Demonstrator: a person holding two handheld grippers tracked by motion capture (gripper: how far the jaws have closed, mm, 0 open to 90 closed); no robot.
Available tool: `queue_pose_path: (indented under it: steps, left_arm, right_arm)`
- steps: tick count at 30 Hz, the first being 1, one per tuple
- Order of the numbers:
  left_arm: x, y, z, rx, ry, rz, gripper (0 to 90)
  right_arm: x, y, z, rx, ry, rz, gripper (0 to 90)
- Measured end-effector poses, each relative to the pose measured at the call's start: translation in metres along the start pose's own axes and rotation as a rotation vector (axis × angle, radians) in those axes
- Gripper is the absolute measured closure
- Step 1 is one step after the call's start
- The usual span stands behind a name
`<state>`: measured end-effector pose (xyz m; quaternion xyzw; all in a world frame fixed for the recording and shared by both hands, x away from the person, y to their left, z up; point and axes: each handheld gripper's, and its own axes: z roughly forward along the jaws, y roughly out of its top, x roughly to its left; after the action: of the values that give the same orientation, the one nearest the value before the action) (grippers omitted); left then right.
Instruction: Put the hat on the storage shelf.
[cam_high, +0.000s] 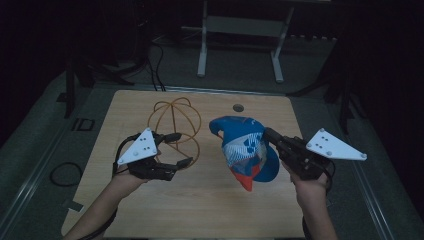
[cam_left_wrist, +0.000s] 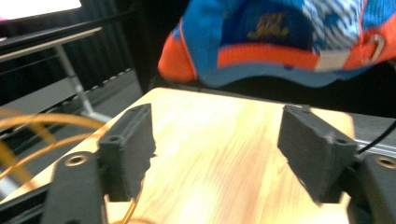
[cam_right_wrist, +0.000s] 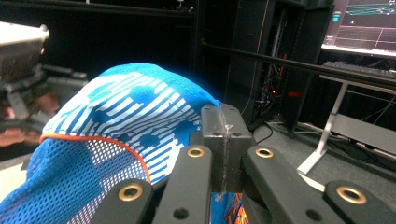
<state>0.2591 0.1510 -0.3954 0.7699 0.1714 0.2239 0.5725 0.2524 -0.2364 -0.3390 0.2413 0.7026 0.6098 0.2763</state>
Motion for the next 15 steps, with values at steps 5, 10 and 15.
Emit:
queue_pose_path:
  steps: [5,10,15]
  left_arm:
    - [0.007,-0.014,-0.012,0.001,0.086,-0.041,16.0]
    - [0.011,-0.028,-0.024,-0.006,0.154,-0.073,8.6]
    - [0.011,-0.051,-0.034,0.015,0.229,-0.104,2.6]
  right_arm:
    - [-0.005,0.009,0.011,-0.009,-0.01,0.0,90.0]
    - [-0.007,0.019,0.025,-0.012,-0.007,0.004,90.0]
    - [-0.008,0.029,0.039,-0.017,-0.003,0.002,90.0]
